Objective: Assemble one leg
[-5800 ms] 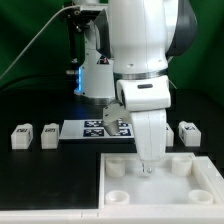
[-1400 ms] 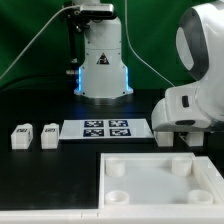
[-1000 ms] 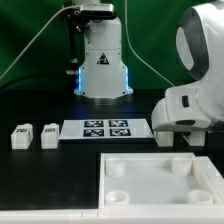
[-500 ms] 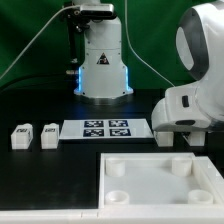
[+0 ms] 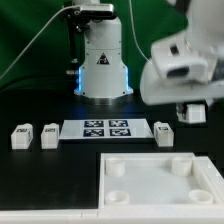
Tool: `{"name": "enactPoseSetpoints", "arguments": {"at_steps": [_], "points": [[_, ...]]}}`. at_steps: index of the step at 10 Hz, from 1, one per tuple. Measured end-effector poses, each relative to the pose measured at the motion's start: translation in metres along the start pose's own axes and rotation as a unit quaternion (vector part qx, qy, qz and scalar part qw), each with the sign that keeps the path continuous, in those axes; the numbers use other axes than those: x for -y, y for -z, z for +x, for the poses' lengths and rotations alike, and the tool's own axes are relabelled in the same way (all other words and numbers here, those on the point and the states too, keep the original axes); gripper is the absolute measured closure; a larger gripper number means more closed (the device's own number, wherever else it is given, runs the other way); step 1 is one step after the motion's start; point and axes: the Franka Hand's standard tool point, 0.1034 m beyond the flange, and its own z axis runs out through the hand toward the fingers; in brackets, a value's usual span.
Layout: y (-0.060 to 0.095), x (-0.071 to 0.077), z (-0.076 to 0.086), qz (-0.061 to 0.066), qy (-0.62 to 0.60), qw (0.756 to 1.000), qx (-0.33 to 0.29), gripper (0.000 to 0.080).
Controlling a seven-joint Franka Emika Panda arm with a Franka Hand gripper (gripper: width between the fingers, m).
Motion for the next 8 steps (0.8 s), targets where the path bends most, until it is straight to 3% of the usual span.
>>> {"name": "enactPoseSetpoints", "arguments": {"at_steps": [1,2,6,8], "points": [[0.027,-0.007,0.004,0.002,-0.006,0.998,-0.069,0.0508],[0.042,-0.011,0.001,0.001,-0.007,0.992,-0.124,0.0507],[0.048,-0.013,0.009,0.002,0.004,0.948,-0.318,0.0507],[0.091,-0.030,0.042,-0.006,0.022,0.905,-0.425,0.0506]]}}
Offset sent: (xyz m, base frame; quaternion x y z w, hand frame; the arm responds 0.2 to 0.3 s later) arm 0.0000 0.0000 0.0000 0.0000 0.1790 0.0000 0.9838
